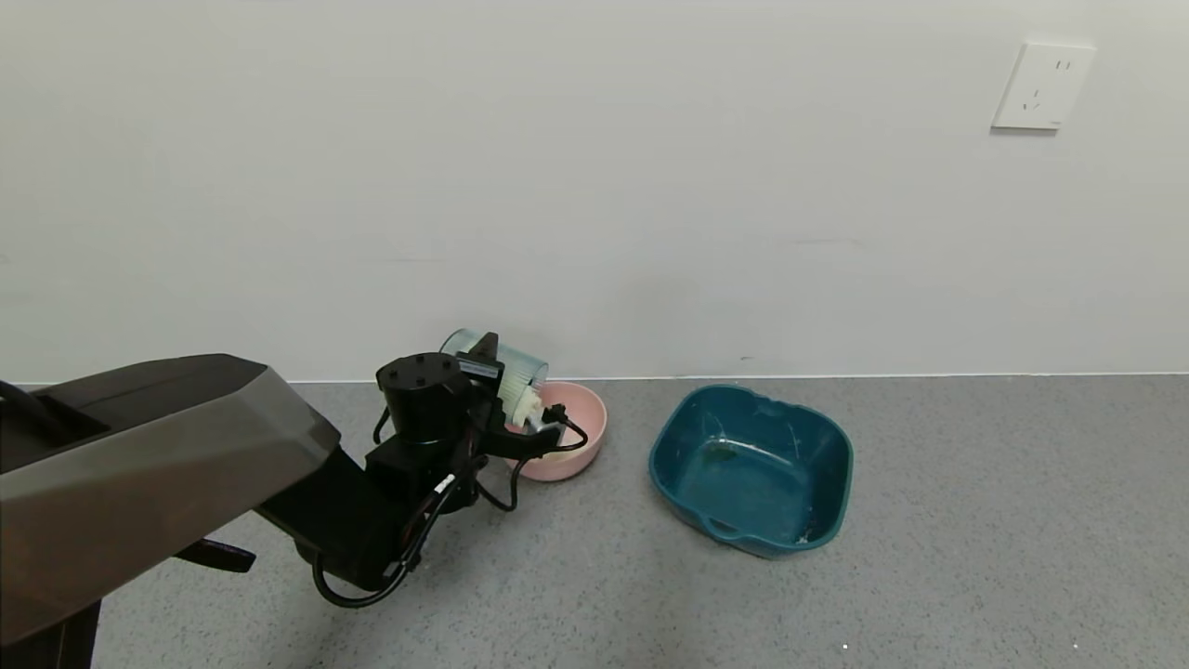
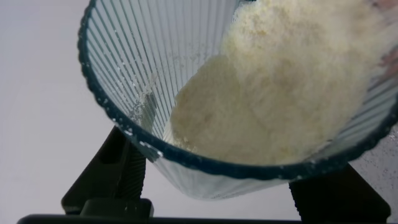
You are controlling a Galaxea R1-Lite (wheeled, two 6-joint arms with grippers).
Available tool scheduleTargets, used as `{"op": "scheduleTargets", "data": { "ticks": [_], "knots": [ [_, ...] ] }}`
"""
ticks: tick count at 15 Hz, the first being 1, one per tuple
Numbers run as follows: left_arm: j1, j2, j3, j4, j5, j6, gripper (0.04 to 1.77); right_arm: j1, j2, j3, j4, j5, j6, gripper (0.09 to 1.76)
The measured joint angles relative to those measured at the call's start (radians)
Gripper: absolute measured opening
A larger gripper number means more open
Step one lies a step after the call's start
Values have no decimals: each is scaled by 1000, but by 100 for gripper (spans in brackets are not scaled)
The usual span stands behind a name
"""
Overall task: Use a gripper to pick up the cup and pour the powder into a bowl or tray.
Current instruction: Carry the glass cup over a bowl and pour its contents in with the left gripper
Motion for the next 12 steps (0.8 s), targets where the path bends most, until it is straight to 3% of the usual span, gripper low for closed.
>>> {"op": "scheduleTargets", "data": {
  "ticks": [6, 9, 12],
  "knots": [
    [-3, 2, 0, -5, 0, 9, 129, 0, 0, 0, 0, 0, 0, 171],
    [-10, 1, 3, -33, 3, 61, 129, 0, 0, 0, 0, 0, 0, 171],
    [-13, 0, 20, -52, 34, 76, 129, 0, 0, 0, 0, 0, 0, 171]
  ]
}}
